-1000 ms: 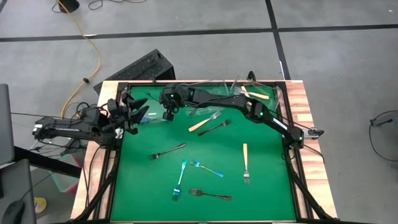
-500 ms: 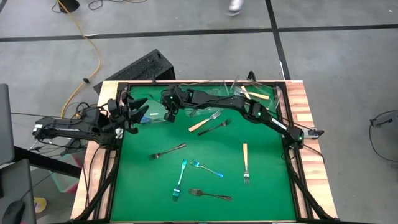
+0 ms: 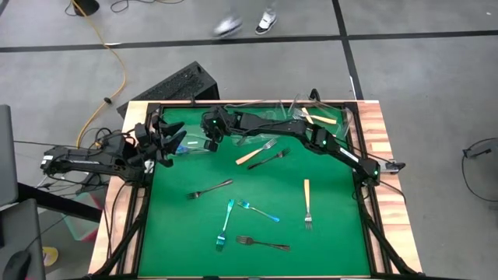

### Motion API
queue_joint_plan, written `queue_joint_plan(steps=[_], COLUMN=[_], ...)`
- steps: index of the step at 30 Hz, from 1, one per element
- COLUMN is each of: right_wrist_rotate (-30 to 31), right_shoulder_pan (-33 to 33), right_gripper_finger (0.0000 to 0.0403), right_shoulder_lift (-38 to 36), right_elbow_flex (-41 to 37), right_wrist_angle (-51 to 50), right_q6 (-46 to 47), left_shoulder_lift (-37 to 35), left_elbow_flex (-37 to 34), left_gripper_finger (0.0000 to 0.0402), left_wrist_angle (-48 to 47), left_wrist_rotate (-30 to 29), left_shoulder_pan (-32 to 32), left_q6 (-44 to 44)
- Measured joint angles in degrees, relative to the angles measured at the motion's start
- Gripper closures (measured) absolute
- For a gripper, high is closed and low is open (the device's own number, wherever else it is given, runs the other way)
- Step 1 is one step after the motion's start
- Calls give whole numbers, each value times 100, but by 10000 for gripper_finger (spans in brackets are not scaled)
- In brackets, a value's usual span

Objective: Sort silverware by color (type)
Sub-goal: Put the yellow fork into the right transparent bin

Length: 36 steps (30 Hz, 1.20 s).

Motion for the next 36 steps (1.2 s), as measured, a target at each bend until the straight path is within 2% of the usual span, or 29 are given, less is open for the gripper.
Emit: queue_joint_plan(steps=[10, 15, 26, 36], right_wrist_rotate=[-4, -1, 2, 17], right_shoulder_pan=[-2, -16, -318, -564], right_gripper_finger=[263, 265, 270, 270], right_shoulder_lift=[-129, -753, -2233, -3299], right_elbow_flex=[105, 94, 90, 87], right_wrist_angle=[142, 297, -647, -1412], right_q6=[-146, -395, -785, -450], left_shoulder_lift=[0, 0, 0, 2], left_elbow_flex=[0, 2, 4, 4], left_gripper_finger=[230, 241, 256, 256], left_wrist_angle=[0, -56, -1209, -1903], left_wrist_rotate=[101, 101, -314, -325], left_shoulder_pan=[0, 0, 0, 0], left_q6=[-345, -562, -802, -1003])
